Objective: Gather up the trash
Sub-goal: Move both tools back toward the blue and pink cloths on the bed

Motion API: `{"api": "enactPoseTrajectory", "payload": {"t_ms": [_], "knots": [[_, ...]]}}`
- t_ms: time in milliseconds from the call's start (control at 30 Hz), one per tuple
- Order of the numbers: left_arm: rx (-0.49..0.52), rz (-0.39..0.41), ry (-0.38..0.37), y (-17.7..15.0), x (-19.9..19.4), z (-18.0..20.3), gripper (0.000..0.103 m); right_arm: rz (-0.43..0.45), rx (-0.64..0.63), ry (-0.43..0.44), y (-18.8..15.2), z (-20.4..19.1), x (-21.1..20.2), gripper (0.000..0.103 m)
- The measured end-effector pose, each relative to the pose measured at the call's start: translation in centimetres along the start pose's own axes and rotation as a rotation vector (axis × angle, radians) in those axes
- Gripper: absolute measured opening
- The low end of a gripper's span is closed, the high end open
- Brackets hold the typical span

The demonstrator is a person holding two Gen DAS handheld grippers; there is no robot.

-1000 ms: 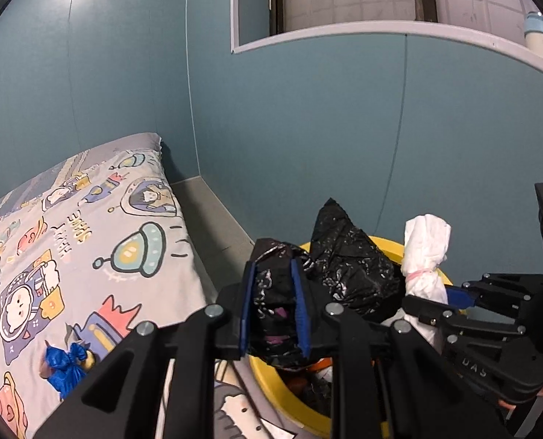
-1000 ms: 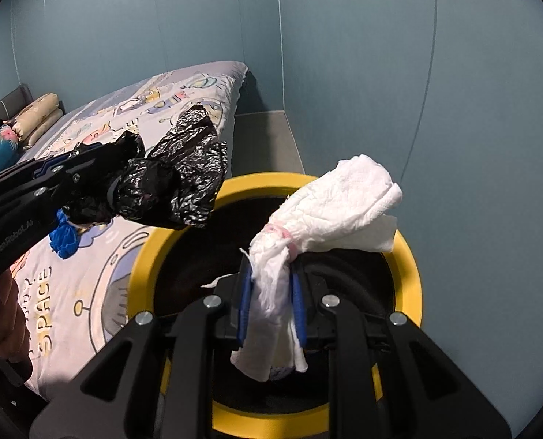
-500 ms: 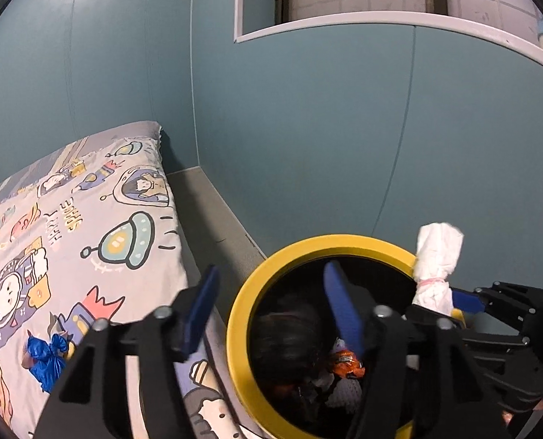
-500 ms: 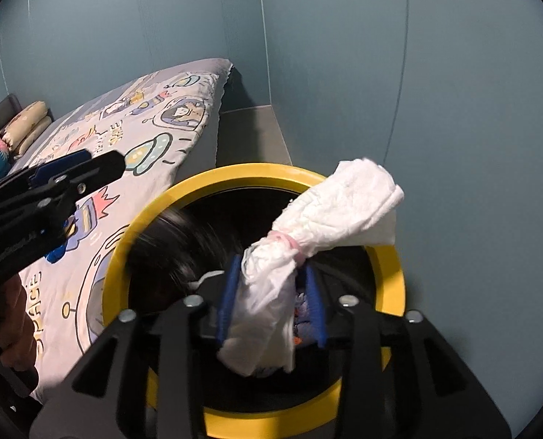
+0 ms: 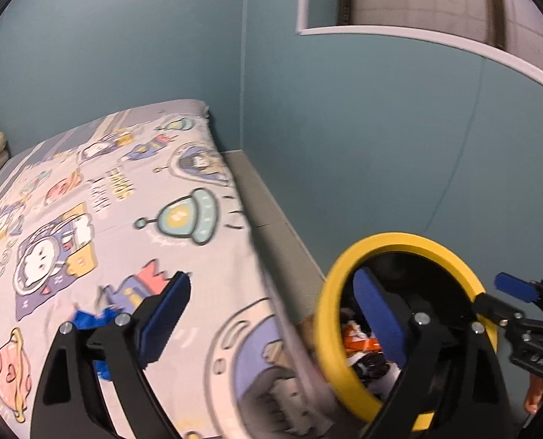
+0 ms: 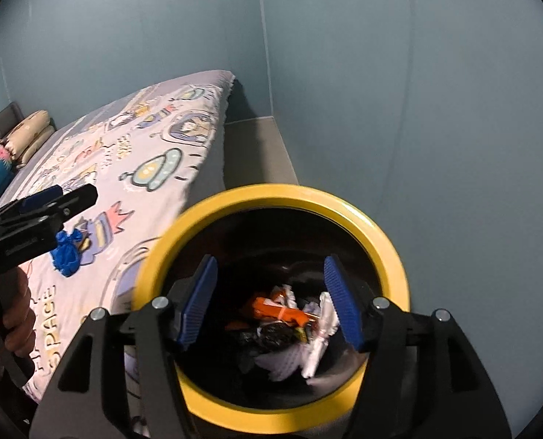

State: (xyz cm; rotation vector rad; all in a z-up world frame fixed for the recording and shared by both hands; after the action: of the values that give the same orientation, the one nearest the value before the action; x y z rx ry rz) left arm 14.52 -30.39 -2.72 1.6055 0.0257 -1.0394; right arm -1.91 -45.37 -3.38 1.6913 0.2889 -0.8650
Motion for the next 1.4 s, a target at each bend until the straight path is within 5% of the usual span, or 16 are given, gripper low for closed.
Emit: {"api": "enactPoseTrajectory", "payload": {"t_ms": [367,567,1000,1133,1400], "knots": [[-0.135,-0.016,0.212,-1.8,-0.9,-12.4,0.087,0.012,-0.107,0.099,2.4,-8.5,0.0,0.059],[-0.237,-0.072,0.253,-4.7,0.9,-17.8,0.087,-0.015,-0.168,0.154,2.9,-12.7,2.0,0.059],[-0.184,-0.177,0.416,-8.9,2.5,-27.9,0.087,-0.142,-0.296,0.266,1.1,-21.4,7.1,0.059],[-0.163,-0.223,0.424,-9.9,3.1,-29.8,0.087,-0.166,-0.339,0.291,0.6,-24.0,8.0,0.059],[-0.134,-0.268,0.278,-10.7,5.2,-29.4,0.087,-0.223,-0.404,0.314,-0.5,-27.4,9.8,0.059]]}}
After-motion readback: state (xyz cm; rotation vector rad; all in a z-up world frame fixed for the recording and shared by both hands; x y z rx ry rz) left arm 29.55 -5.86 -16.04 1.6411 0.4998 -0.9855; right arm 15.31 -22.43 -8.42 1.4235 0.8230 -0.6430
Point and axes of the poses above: each gripper's, at about its wrist camera, not at the fingertips, and x roughly the way its jaws point, z to its right, y to its top, the point moved 5 cm from there along x, roughly the way its jaws point, and after that the axes turned 2 degrees about -x, right-handed, at the moved point
